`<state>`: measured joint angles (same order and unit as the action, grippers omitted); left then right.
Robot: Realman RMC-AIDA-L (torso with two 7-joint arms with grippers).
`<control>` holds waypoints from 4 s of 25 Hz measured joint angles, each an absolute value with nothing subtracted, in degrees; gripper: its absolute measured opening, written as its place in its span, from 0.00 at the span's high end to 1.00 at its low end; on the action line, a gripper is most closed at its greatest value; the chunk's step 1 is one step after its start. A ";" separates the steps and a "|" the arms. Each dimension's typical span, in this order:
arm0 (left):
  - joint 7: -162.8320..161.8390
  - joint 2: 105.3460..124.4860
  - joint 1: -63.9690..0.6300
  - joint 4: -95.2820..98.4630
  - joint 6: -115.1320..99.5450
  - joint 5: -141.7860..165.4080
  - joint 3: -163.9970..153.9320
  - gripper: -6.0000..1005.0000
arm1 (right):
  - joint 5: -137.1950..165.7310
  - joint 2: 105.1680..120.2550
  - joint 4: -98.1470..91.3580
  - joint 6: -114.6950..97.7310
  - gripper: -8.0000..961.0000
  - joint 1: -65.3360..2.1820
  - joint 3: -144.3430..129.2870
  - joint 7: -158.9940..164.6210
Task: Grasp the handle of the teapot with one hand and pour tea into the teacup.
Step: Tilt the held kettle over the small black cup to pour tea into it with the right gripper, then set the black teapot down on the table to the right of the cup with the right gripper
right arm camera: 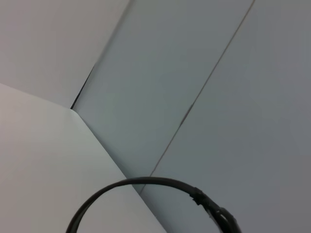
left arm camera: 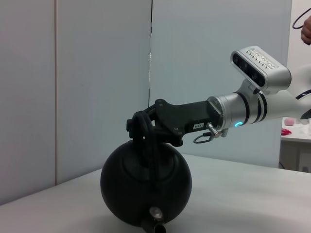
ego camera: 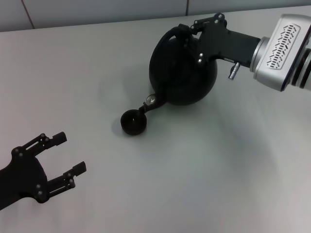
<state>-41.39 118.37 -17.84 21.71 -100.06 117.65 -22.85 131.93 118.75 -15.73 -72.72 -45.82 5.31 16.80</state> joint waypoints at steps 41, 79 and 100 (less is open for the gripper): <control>-41.93 118.46 -18.10 21.71 -100.28 116.39 -22.85 0.20 | 131.36 118.99 -17.10 -73.74 0.90 -47.72 1.98 12.33; -41.80 118.29 -18.18 21.62 -100.34 116.36 -22.97 0.20 | 112.61 119.04 -16.46 -79.67 0.90 -33.85 1.33 40.30; -41.44 118.45 -18.98 21.02 -100.45 116.89 -23.39 0.20 | 111.62 119.26 -8.78 -73.69 0.89 -28.89 3.74 33.97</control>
